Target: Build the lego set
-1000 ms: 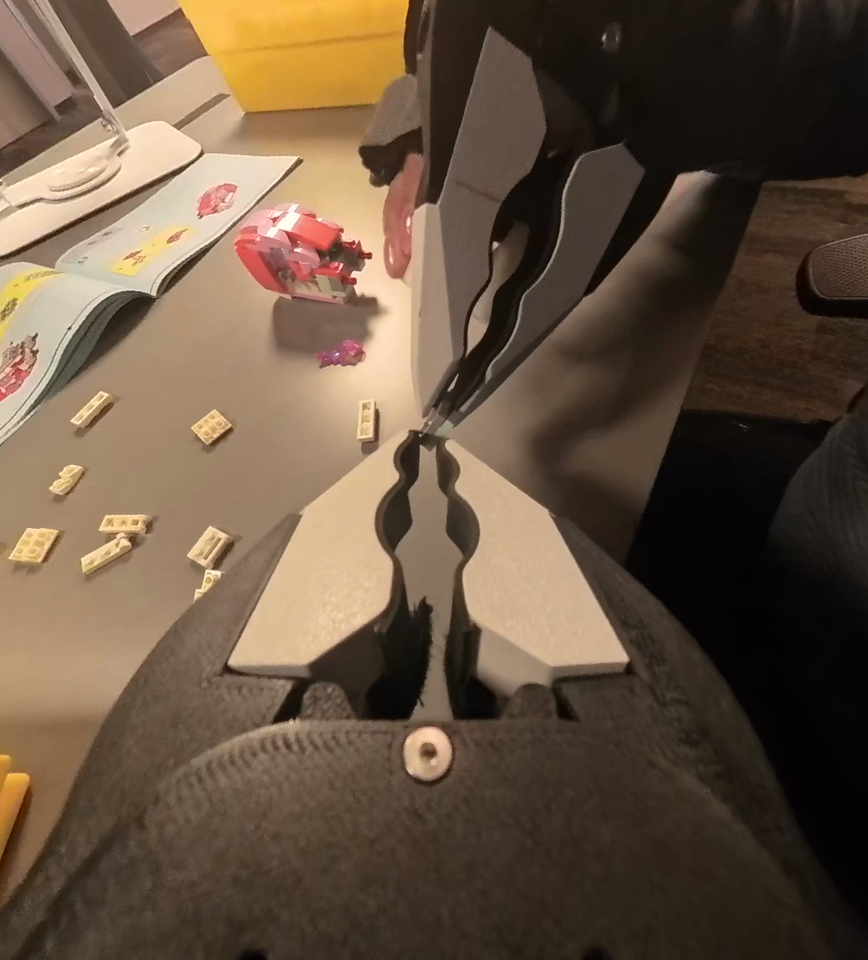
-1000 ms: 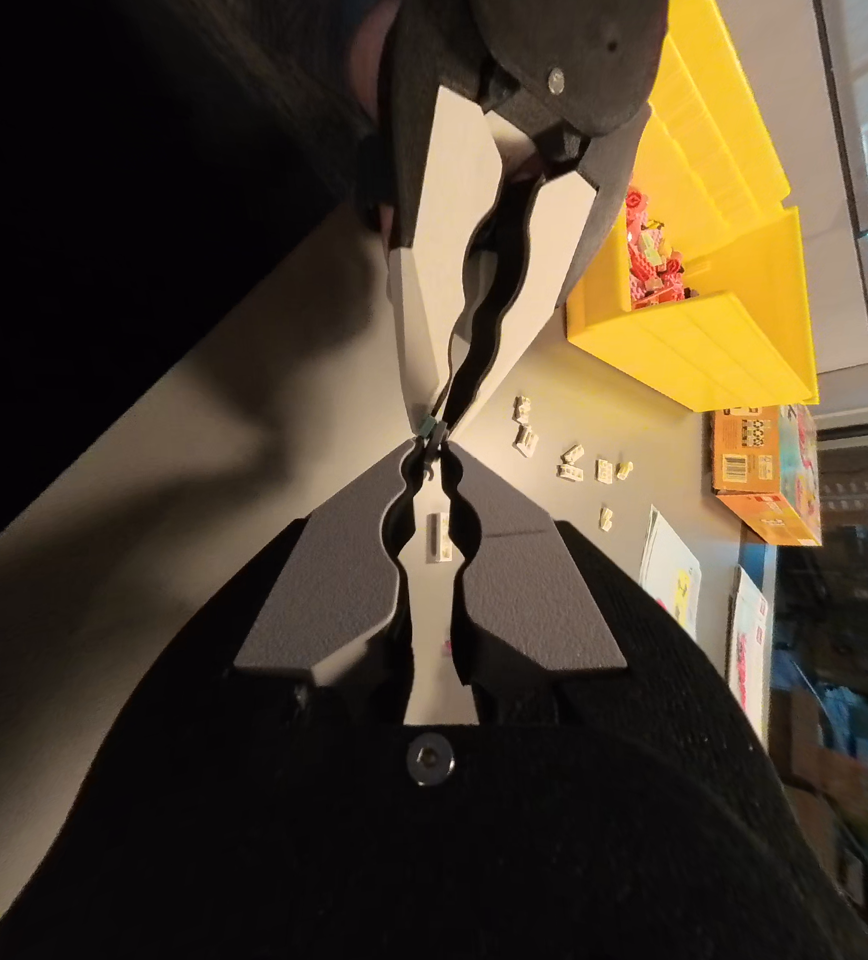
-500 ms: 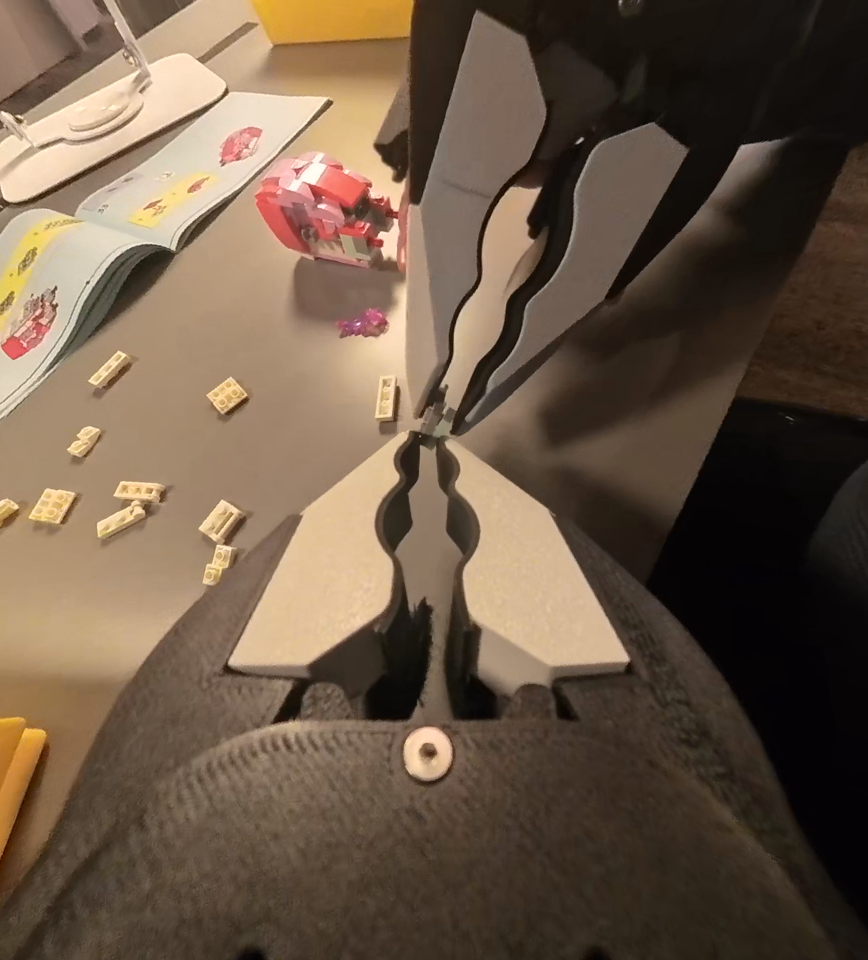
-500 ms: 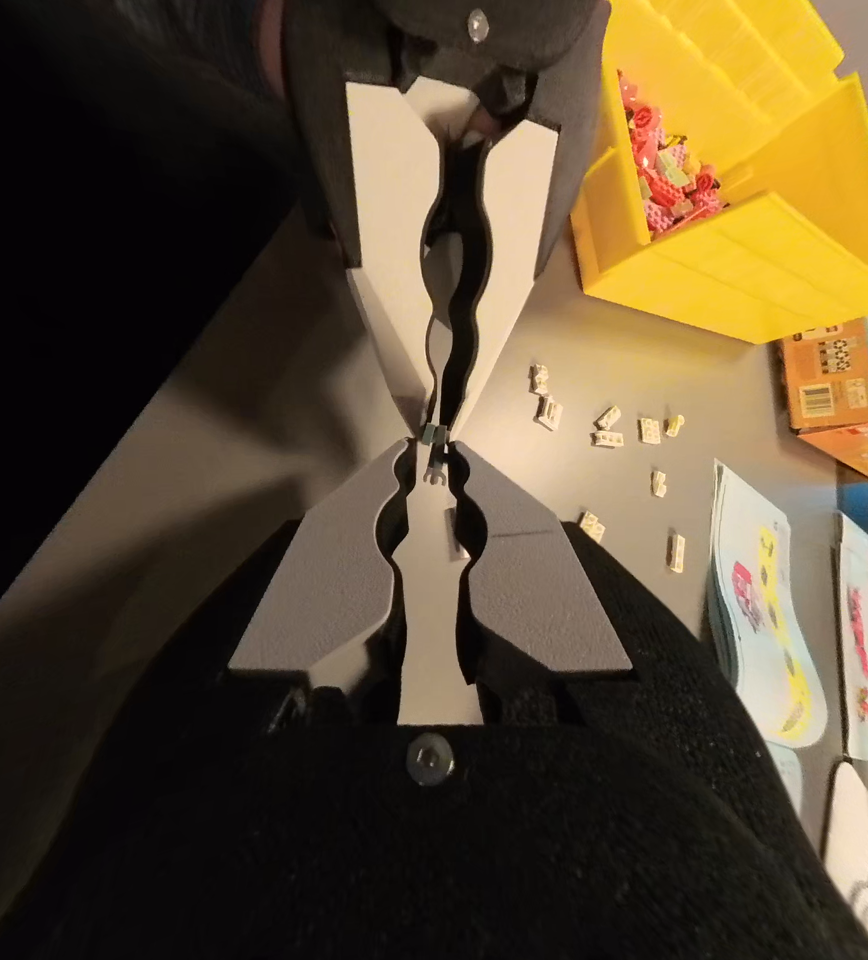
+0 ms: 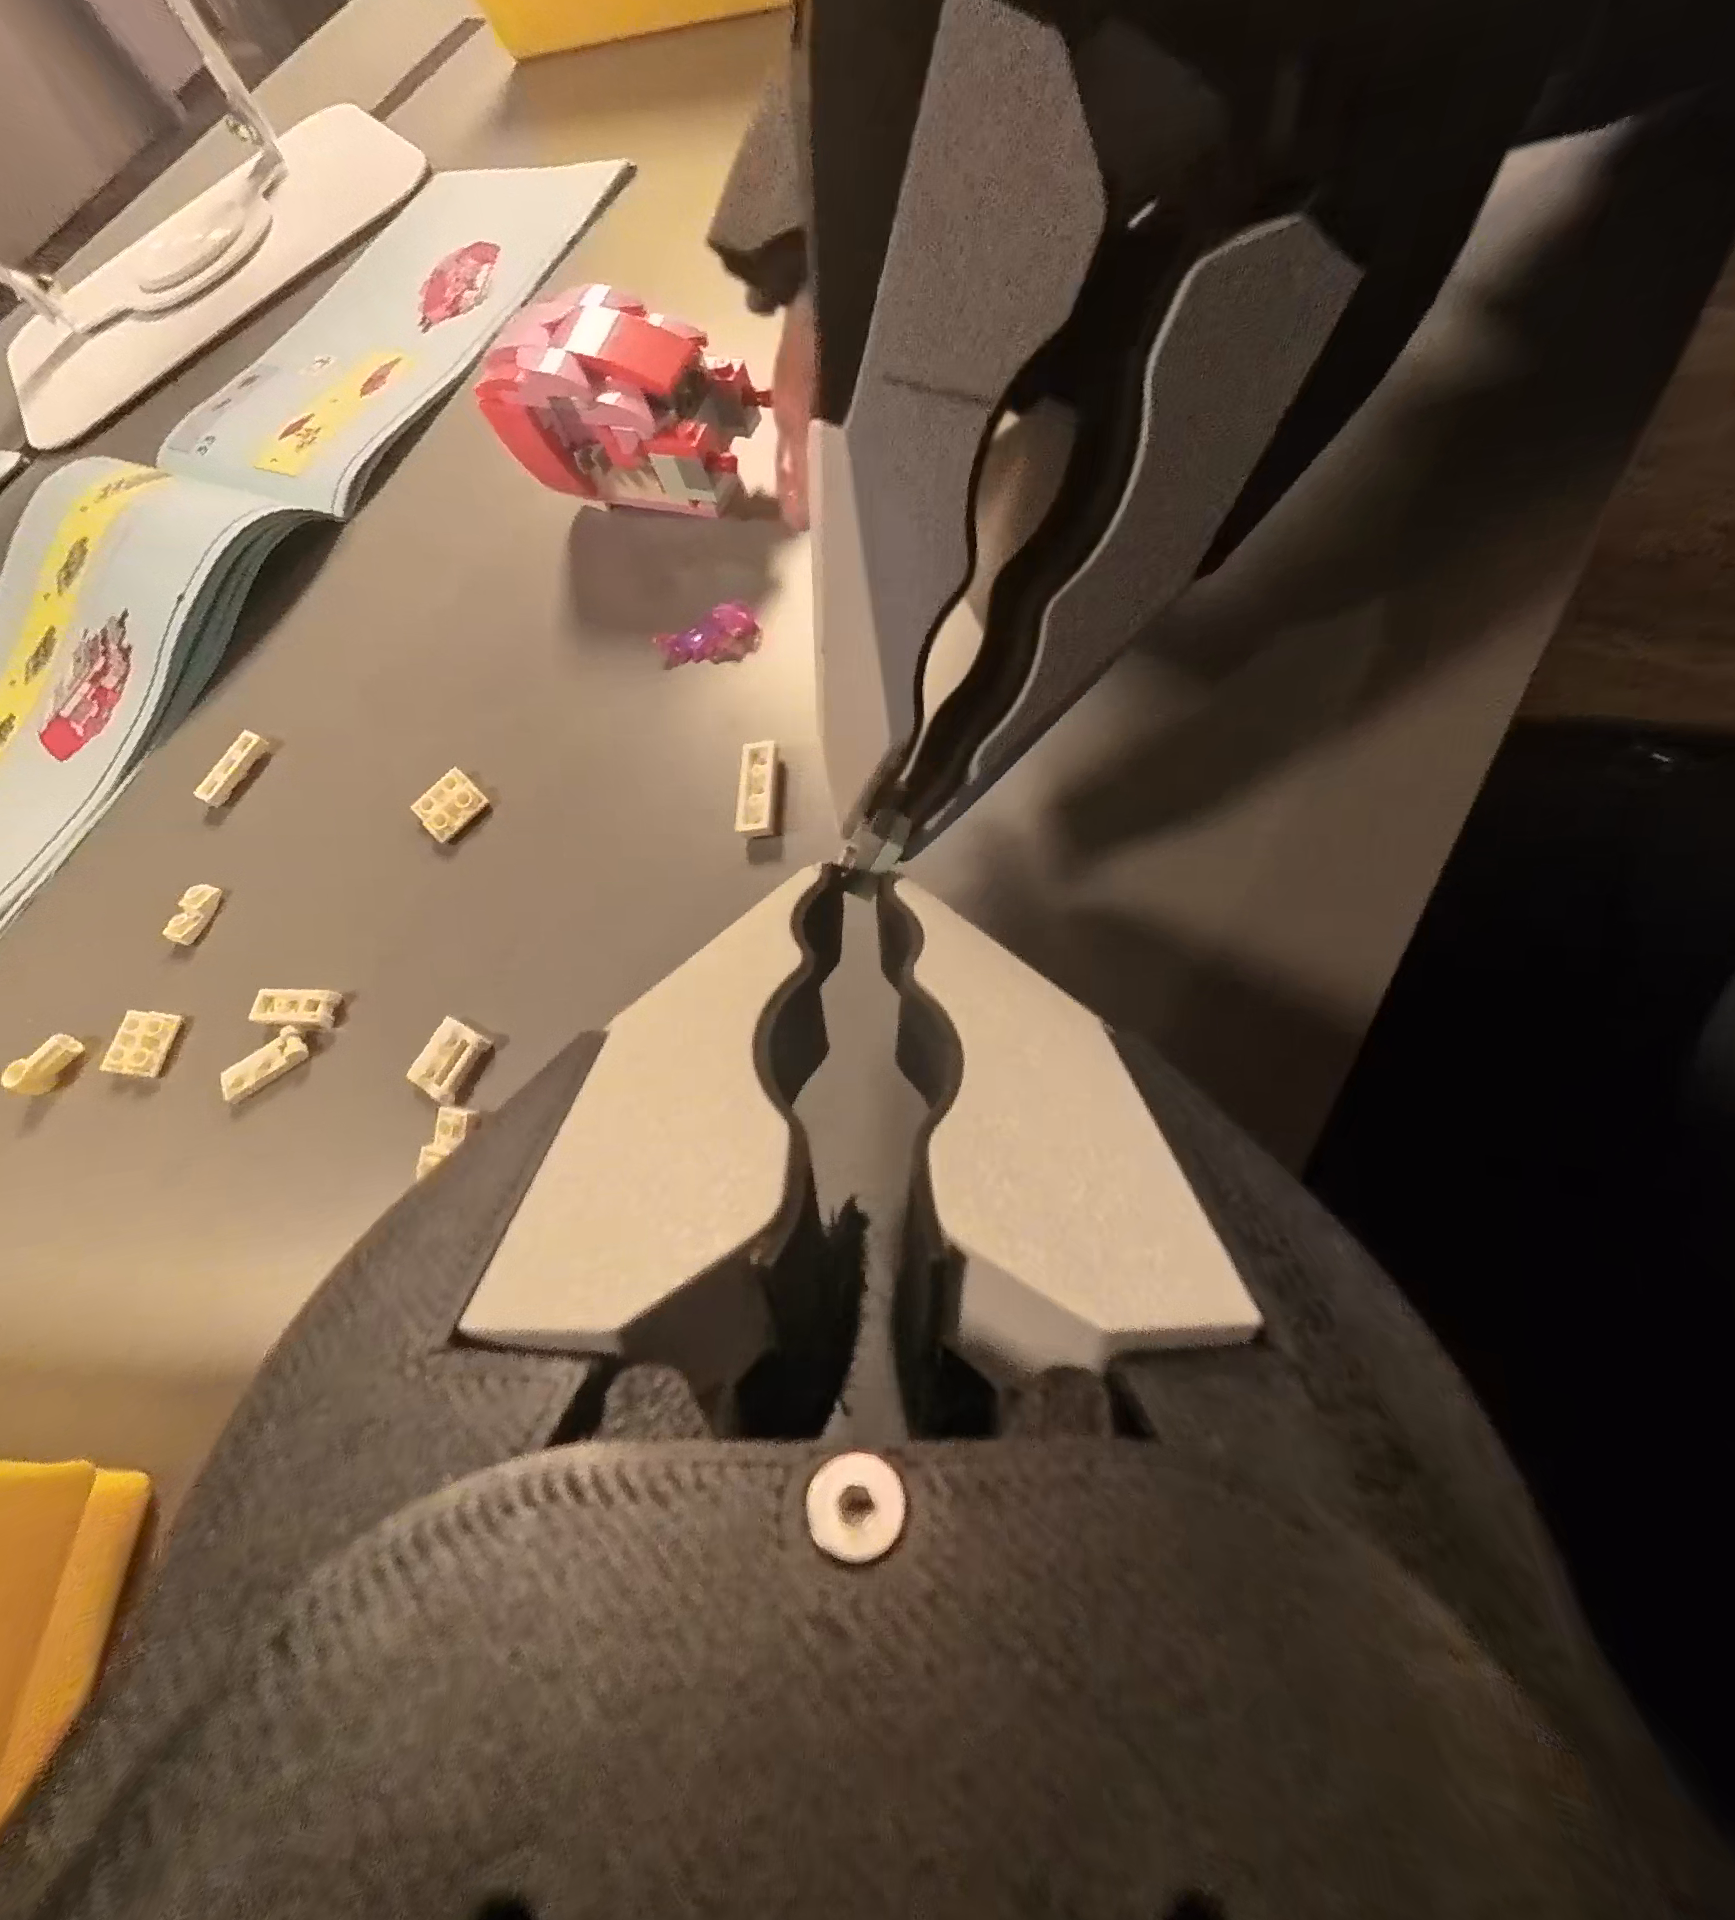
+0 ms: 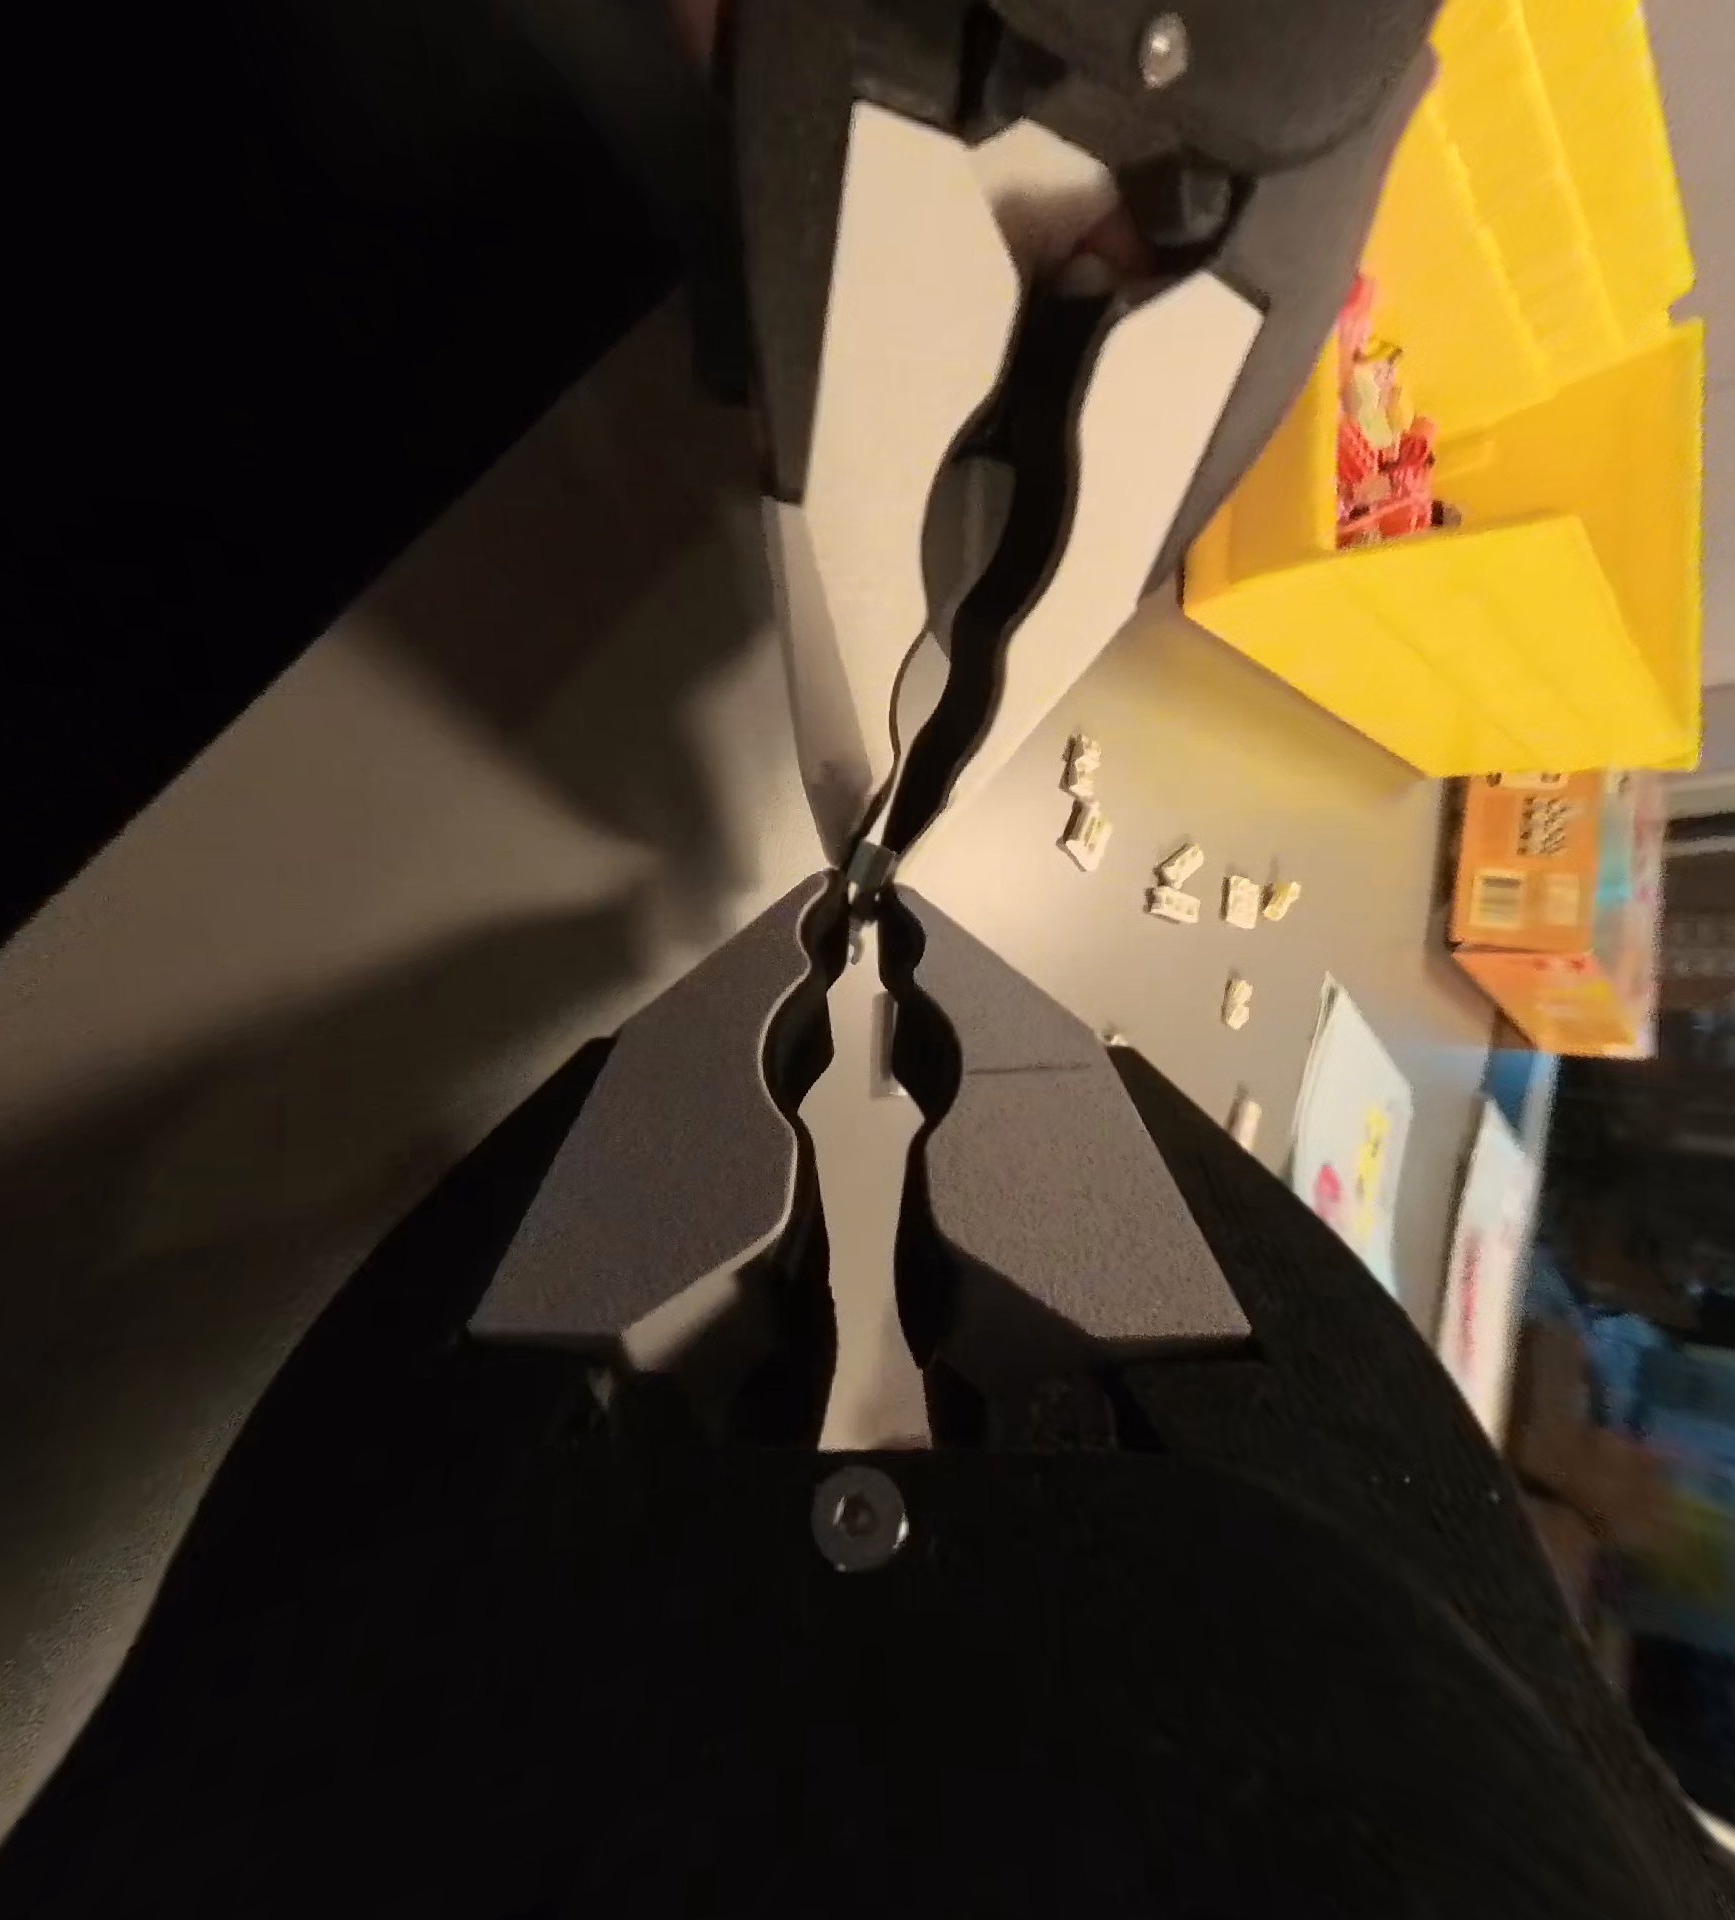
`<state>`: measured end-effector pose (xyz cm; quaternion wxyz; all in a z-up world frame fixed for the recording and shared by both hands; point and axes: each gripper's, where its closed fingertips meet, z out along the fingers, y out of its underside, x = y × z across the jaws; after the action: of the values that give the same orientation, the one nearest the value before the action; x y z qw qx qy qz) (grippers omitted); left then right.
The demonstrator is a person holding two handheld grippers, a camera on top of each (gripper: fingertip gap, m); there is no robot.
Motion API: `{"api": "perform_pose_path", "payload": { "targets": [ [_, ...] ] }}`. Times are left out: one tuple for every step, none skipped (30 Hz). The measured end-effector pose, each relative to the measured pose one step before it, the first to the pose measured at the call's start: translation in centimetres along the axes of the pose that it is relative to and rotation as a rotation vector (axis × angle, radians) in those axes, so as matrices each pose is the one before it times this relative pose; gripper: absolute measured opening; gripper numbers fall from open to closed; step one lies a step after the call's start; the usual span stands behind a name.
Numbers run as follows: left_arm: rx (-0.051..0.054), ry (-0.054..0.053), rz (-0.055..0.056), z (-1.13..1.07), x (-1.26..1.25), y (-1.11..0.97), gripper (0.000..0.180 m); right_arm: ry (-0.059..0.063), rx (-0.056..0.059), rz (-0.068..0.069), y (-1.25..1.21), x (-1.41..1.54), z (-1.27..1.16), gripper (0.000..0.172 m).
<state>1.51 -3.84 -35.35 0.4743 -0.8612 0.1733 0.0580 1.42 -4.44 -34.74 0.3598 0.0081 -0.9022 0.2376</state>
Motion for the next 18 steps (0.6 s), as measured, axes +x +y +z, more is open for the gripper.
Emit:
{"api": "perform_pose_path", "payload": {
  "targets": [
    [-0.004,0.007,0.012,0.054,0.181,0.033,0.006,0.0043,-0.0076,-0.0585,-0.012,-0.176,-0.039,0.003],
    [-0.0046,0.0061,0.0115,0.051,0.171,0.038,0.006,0.0082,-0.0102,-0.0722,-0.013,-0.18,-0.037,0.003],
    [-0.0059,0.0021,0.0097,0.076,0.117,0.034,0.006,0.0054,-0.0151,-0.0576,0.022,-0.125,-0.024,0.003],
    [-0.0076,0.0027,0.0068,0.081,0.114,0.041,0.006,0.0013,-0.0165,-0.0479,0.022,-0.135,-0.017,0.003],
    [-0.0075,0.0015,0.0049,0.103,0.089,0.043,0.006,0.0016,-0.0163,-0.0438,0.059,-0.126,0.001,0.002],
    [-0.0074,-0.0037,0.0043,0.109,-0.01,0.047,0.006,0.001,-0.0179,-0.022,0.097,-0.06,0.036,0.003],
    [-0.0073,-0.0046,0.0065,0.096,-0.023,0.074,0.006,-0.0012,-0.0128,-0.0087,0.073,-0.061,0.061,0.003],
    [-0.0054,-0.0072,0.0085,0.057,-0.065,0.056,0.006,0.0023,-0.0055,0.0043,0.065,-0.008,0.078,0.003],
    [-0.0028,-0.0087,0.0094,0.019,-0.087,0.045,0.006,0.0,0.0025,0.0355,0.026,0.033,0.072,0.003],
    [0.0046,-0.0112,0.0116,-0.058,-0.138,-0.027,0.006,-0.0002,0.0172,0.0588,-0.027,0.129,0.002,0.003],
    [0.0165,-0.0185,0.0116,-0.169,-0.267,-0.172,0.006,0.008,0.0326,0.0715,-0.065,0.359,-0.076,0.004],
    [0.023,-0.0114,0.0069,-0.261,-0.226,-0.247,0.006,0.0019,0.0387,0.0782,-0.061,0.382,-0.138,0.006],
    [0.0215,0.0021,0.0091,-0.244,-0.045,-0.192,0.006,0.0019,0.0339,0.0771,-0.108,0.449,-0.172,0.017],
    [0.0227,-0.0008,0.018,-0.217,0.009,-0.178,0.006,-0.0054,0.023,0.0594,-0.092,0.338,-0.182,0.022],
    [0.0163,-0.0102,0.0178,-0.174,-0.09,-0.122,0.006,-0.0017,0.0233,0.0335,-0.186,0.261,-0.19,0.023],
    [0.013,-0.0079,0.0123,-0.143,-0.046,-0.143,0.006,-0.0041,0.0243,0.0119,-0.271,0.04,-0.144,0.021],
    [0.0117,-0.0011,0.0057,-0.085,0.017,-0.154,0.006,-0.0056,0.0136,0.0044,-0.155,-0.097,-0.037,0.02],
    [0.0061,-0.0003,0.0001,-0.02,-0.006,-0.074,0.006,-0.0027,0.0059,0.0002,-0.071,-0.11,0.059,0.017]
  ]
}}
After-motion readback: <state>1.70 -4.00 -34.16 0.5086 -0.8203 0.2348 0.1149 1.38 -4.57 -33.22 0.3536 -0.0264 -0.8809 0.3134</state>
